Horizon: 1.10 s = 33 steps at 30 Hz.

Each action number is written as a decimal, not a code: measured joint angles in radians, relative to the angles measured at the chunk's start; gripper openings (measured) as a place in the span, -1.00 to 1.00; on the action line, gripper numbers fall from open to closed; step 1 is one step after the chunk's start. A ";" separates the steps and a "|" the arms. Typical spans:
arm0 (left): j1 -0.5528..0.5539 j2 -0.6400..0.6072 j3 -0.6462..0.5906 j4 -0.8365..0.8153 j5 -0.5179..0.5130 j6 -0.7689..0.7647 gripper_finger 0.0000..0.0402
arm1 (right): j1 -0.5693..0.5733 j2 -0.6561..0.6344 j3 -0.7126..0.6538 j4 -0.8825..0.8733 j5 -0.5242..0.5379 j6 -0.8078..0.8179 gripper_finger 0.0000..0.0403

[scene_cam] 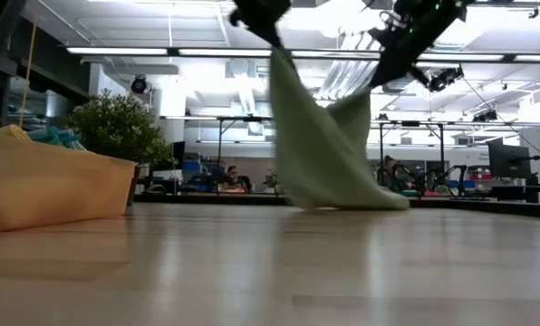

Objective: Fold microfiber towels
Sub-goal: Fold the green microfiber towel

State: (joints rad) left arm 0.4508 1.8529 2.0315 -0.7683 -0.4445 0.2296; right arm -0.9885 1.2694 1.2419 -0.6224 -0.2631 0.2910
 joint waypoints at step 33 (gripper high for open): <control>-0.301 -0.147 -0.579 -0.007 0.305 -0.441 -1.00 | 0.478 -0.288 -0.232 -0.465 0.100 0.155 -1.00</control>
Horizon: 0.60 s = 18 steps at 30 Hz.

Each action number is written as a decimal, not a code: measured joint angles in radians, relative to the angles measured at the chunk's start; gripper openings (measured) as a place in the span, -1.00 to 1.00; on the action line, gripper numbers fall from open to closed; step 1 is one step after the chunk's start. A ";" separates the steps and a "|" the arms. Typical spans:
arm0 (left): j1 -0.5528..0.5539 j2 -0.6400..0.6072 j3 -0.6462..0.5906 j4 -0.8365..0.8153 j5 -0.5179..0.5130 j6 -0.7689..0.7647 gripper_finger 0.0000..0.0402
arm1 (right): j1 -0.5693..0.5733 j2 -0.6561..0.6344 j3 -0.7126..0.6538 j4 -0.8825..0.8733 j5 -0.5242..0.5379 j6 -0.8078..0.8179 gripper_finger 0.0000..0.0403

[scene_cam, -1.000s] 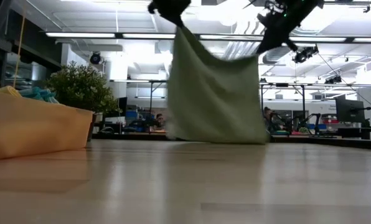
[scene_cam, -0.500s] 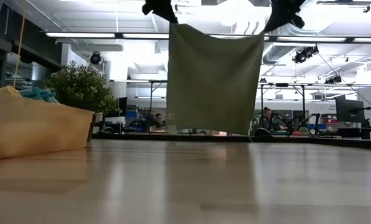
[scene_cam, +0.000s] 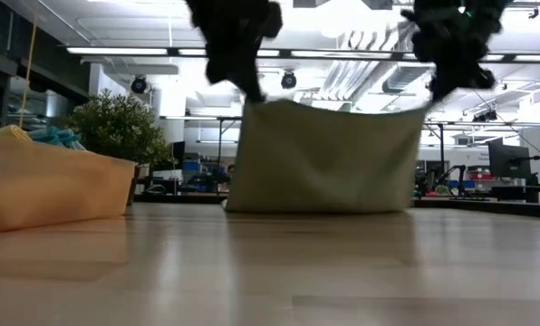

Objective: Fold microfiber towels
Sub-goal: Fold the green microfiber towel

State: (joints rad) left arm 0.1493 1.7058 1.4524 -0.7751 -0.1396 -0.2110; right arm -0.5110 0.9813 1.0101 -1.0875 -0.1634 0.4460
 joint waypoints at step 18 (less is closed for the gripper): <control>-0.147 -0.040 -0.237 0.036 -0.117 -0.213 -1.00 | 0.439 -0.091 -0.327 0.287 0.056 0.631 -1.00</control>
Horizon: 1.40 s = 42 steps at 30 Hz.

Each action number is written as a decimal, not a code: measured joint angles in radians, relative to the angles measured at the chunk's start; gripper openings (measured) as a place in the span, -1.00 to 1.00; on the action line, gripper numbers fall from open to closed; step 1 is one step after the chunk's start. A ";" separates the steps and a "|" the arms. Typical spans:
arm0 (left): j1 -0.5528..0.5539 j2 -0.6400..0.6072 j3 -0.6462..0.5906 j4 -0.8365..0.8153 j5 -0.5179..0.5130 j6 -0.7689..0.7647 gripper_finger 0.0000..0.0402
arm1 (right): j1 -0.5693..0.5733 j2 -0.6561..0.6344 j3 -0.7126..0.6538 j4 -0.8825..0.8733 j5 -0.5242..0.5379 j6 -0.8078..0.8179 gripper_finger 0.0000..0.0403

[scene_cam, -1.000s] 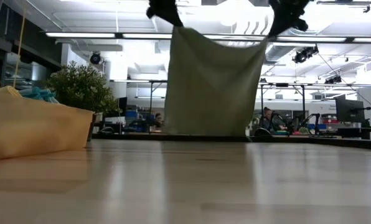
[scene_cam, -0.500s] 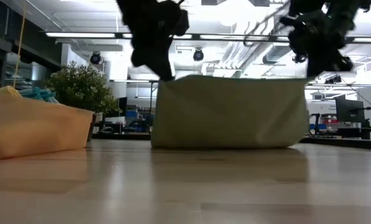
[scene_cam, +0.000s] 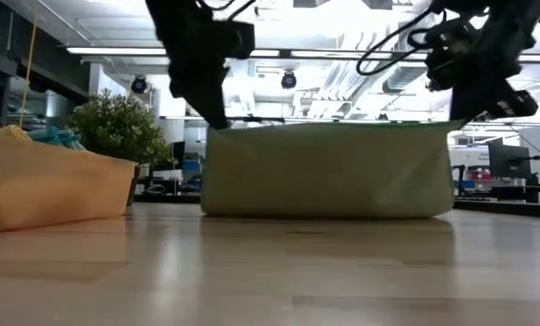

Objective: Fold microfiber towels
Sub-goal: Fold the green microfiber towel

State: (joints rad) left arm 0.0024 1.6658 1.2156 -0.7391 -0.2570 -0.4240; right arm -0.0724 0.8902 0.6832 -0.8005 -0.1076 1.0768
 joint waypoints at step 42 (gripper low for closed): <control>0.419 0.197 -0.001 0.204 -0.365 -0.045 -1.00 | -0.581 0.472 -0.032 0.540 0.238 -0.282 -1.00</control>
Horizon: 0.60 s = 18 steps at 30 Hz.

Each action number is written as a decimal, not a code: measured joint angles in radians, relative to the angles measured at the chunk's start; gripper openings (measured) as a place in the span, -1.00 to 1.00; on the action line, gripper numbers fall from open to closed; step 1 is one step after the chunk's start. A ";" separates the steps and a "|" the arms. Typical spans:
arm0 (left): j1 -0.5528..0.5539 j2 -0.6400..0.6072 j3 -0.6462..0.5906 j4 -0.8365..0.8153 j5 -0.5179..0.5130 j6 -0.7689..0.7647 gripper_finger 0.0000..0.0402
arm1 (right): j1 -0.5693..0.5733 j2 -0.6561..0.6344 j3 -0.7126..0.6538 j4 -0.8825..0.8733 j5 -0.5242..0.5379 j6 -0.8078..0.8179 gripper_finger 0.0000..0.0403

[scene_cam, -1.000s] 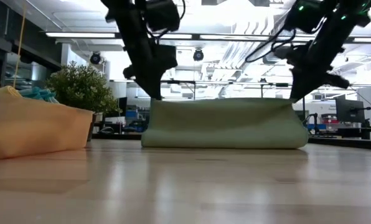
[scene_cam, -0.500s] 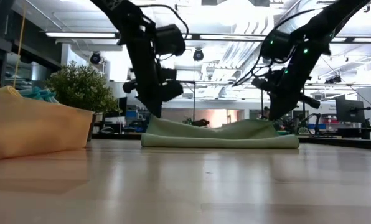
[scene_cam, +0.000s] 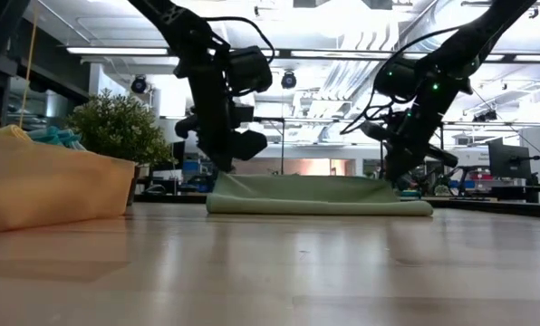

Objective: Fold microfiber towels
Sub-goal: Fold the green microfiber towel

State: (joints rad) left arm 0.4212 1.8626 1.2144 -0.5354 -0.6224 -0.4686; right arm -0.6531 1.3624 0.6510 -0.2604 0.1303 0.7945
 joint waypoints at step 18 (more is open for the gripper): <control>0.032 0.000 0.000 0.067 -0.034 0.000 -1.00 | -0.113 0.000 0.000 0.041 -0.031 0.009 -0.13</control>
State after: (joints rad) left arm 0.4534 1.8626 1.2148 -0.4683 -0.6559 -0.4686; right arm -0.7666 1.3624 0.6510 -0.2189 0.0996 0.8040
